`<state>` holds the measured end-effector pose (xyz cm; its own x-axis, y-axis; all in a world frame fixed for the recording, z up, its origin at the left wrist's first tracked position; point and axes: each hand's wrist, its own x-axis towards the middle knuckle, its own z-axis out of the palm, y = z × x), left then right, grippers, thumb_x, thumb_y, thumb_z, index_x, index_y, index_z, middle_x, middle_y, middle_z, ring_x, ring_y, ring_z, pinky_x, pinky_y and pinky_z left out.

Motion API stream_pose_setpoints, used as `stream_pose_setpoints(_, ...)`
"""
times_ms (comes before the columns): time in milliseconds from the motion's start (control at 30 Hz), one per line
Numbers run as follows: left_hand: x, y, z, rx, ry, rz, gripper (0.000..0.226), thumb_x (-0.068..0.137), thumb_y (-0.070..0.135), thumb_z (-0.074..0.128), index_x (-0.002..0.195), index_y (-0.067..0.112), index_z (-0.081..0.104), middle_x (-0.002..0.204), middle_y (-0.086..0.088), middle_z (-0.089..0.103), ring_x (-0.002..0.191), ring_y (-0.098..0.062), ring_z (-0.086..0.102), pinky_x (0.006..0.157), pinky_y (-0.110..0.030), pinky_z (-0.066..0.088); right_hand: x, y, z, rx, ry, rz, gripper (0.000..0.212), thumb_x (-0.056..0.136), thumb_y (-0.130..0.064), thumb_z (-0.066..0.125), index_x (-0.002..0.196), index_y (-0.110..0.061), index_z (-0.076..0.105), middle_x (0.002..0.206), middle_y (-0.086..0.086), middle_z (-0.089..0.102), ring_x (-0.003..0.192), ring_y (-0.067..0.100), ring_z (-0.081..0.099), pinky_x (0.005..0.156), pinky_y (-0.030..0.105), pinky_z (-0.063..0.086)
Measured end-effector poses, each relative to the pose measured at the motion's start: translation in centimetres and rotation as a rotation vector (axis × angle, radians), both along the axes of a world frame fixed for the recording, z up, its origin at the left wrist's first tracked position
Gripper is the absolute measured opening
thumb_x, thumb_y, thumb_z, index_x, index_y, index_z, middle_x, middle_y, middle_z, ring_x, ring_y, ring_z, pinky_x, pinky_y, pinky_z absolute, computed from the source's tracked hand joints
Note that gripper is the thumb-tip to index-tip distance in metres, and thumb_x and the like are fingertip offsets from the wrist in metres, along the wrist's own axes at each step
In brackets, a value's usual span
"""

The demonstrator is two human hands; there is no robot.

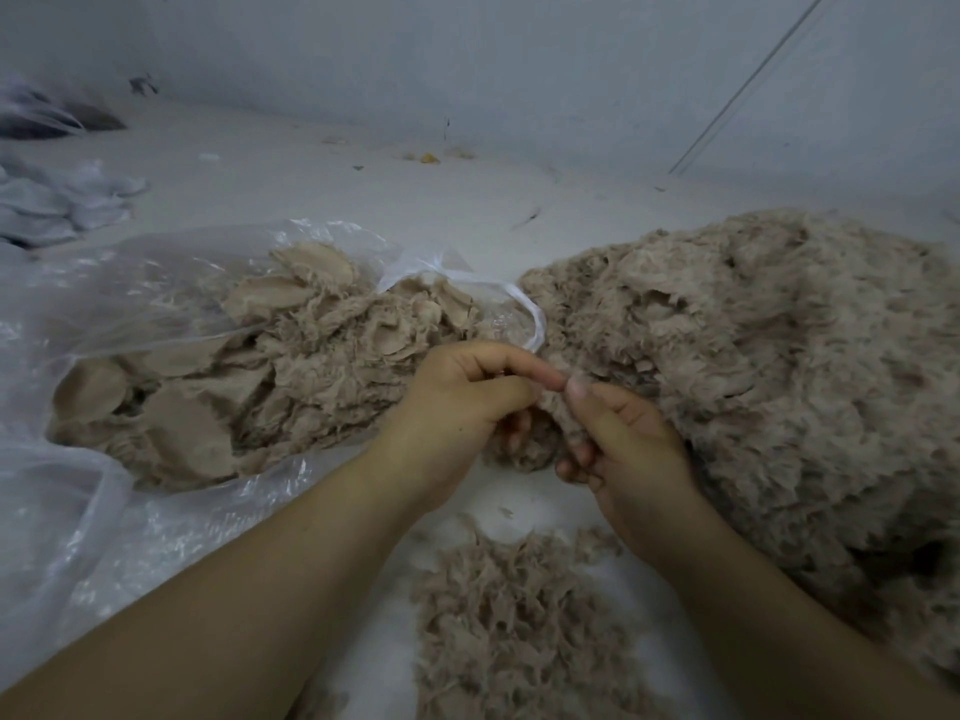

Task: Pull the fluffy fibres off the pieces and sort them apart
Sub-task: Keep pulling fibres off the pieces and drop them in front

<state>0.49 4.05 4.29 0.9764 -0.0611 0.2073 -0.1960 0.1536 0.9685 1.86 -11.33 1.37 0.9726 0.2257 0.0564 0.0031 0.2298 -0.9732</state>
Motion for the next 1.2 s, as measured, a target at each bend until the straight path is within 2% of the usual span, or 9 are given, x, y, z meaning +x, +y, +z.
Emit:
stream_pose_setpoints(200, 0.28, 0.16, 0.32, -0.193, 0.152, -0.033, 0.017, 0.078, 0.017, 0.065, 0.093, 0.010, 0.060, 0.086, -0.016, 0.058, 0.060, -0.027, 0.054, 0.044, -0.029, 0.042, 0.09, -0.29, -0.14, -0.031, -0.026, 0.044, 0.006, 0.077, -0.030, 0.071, 0.072, -0.027, 0.071, 0.065, -0.002, 0.061, 0.056, 0.007, 0.054, 0.051, 0.022, 0.045)
stream_pose_setpoints(300, 0.19, 0.20, 0.00, -0.046, 0.166, -0.069, 0.020, 0.084, 0.013, 0.072, 0.100, 0.004, 0.063, 0.082, -0.013, 0.064, 0.058, -0.022, 0.059, 0.041, -0.027, 0.043, 0.17, -0.43, -0.24, -0.083, -0.029, 0.065, 0.007, 0.075, -0.025, 0.064, 0.072, -0.027, 0.071, 0.071, 0.001, 0.068, 0.065, 0.012, 0.061, 0.054, 0.022, 0.047)
stream_pose_setpoints(433, 0.38, 0.30, -0.19, 0.074, 0.104, -0.087, 0.014, 0.077, 0.000, 0.074, 0.089, 0.006, 0.070, 0.074, -0.008, 0.066, 0.064, -0.017, 0.061, 0.053, -0.024, 0.046, 0.11, -0.38, -0.17, -0.089, 0.009, 0.033, 0.013, 0.075, -0.026, 0.062, 0.068, -0.027, 0.073, 0.068, -0.004, 0.069, 0.062, 0.007, 0.062, 0.053, 0.020, 0.048)
stream_pose_setpoints(567, 0.27, 0.63, 0.17, 0.124, 0.121, -0.156, 0.023, 0.069, 0.012, 0.079, 0.089, 0.006, 0.068, 0.073, -0.012, 0.065, 0.054, -0.019, 0.056, 0.039, -0.021, 0.041, 0.03, -0.21, -0.10, -0.035, 0.035, 0.001, 0.031, 0.094, -0.017, 0.059, 0.069, -0.026, 0.075, 0.059, -0.009, 0.064, 0.053, 0.002, 0.056, 0.051, 0.020, 0.047)
stream_pose_setpoints(633, 0.24, 0.56, 0.23, 0.151, 0.133, -0.083, 0.013, 0.077, 0.009, 0.077, 0.083, 0.006, 0.066, 0.066, -0.012, 0.061, 0.046, -0.017, 0.049, 0.037, -0.022, 0.039, 0.03, -0.18, -0.10, -0.009, 0.056, -0.010, 0.036, 0.095, -0.013, 0.055, 0.067, -0.024, 0.075, 0.058, -0.006, 0.063, 0.053, 0.005, 0.054, 0.050, 0.020, 0.047)
stream_pose_setpoints(867, 0.18, 0.28, 0.35, 0.128, 0.121, 0.027, 0.017, 0.090, 0.013, 0.066, 0.073, 0.011, 0.068, 0.046, -0.005, 0.047, 0.036, -0.014, 0.034, 0.037, -0.017, 0.028, 0.22, -0.28, -0.20, -0.084, -0.017, 0.073, 0.014, 0.069, -0.014, 0.064, 0.070, -0.025, 0.073, 0.068, 0.003, 0.064, 0.059, 0.012, 0.054, 0.052, 0.023, 0.045)
stream_pose_setpoints(1000, 0.05, 0.03, 0.16, 0.155, 0.091, 0.025, 0.016, 0.084, 0.012, 0.072, 0.079, -0.002, 0.068, 0.045, -0.008, 0.046, 0.033, -0.011, 0.031, 0.037, -0.014, 0.026, 0.28, -0.38, -0.54, -0.094, -0.071, 0.082, 0.014, 0.073, -0.024, 0.070, 0.079, -0.011, 0.072, 0.071, 0.009, 0.068, 0.065, 0.015, 0.062, 0.061, 0.027, 0.051)
stream_pose_setpoints(1100, 0.08, 0.32, 0.27, 0.140, 0.138, 0.032, 0.014, 0.089, 0.013, 0.067, 0.076, 0.009, 0.070, 0.051, -0.008, 0.054, 0.037, -0.014, 0.041, 0.035, -0.018, 0.032, 0.25, -0.46, -0.56, -0.077, -0.063, 0.085, 0.026, 0.078, -0.028, 0.073, 0.089, -0.005, 0.075, 0.088, 0.021, 0.072, 0.082, 0.033, 0.069, 0.080, 0.044, 0.056)
stream_pose_setpoints(1200, 0.42, 0.51, 0.22, 0.052, 0.163, 0.066, 0.017, 0.091, 0.008, 0.064, 0.074, 0.011, 0.067, 0.052, -0.007, 0.056, 0.038, -0.015, 0.044, 0.035, -0.020, 0.034, 0.29, -0.34, -0.43, -0.064, -0.035, 0.058, 0.026, 0.079, -0.027, 0.071, 0.089, -0.004, 0.075, 0.091, 0.024, 0.072, 0.086, 0.037, 0.069, 0.085, 0.048, 0.056)
